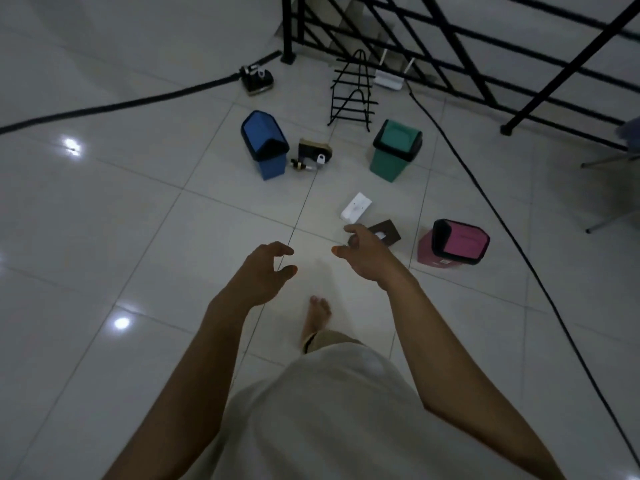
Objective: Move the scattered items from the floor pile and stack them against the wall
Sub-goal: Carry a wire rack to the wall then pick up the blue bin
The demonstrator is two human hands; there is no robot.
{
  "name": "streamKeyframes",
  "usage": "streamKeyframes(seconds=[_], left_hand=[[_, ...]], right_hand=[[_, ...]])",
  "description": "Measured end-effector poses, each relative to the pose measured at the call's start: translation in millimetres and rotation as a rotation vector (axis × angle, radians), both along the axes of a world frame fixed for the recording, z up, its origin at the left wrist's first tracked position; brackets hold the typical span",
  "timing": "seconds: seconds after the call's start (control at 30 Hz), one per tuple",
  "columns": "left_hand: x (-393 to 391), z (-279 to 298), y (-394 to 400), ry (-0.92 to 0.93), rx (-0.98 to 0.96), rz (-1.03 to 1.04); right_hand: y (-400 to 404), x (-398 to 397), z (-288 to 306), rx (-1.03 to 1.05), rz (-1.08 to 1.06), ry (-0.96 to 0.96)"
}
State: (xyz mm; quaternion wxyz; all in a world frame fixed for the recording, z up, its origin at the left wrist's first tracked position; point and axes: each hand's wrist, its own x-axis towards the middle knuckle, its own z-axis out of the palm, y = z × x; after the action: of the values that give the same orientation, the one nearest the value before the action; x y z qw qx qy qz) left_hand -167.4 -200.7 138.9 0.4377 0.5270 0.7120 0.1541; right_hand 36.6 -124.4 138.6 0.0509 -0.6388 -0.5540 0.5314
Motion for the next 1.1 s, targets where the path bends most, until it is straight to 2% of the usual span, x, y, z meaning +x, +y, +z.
streamKeyframes(seconds=[0.17, 0.33, 0.57, 0.93, 1.1], left_hand=[[10, 12, 106, -0.035, 0.066, -0.022], [10, 11, 177, -0.068, 0.088, -0.042], [-6, -18, 295, -0.077, -0.016, -0.104], [-76, -28, 571, -0.073, -0.050, -0.292], [-94, -33, 658, -0.054, -0.048, -0.315]], right_hand=[[108, 9, 18, 0.024, -0.099, 0.029], [180, 12, 22, 0.018, -0.155, 0.065], [270, -3, -2, -0.022, -0.158, 0.031], [488, -75, -17, -0.044, -0.265, 0.022], [553, -91, -25, -0.061, -0.291, 0.023]])
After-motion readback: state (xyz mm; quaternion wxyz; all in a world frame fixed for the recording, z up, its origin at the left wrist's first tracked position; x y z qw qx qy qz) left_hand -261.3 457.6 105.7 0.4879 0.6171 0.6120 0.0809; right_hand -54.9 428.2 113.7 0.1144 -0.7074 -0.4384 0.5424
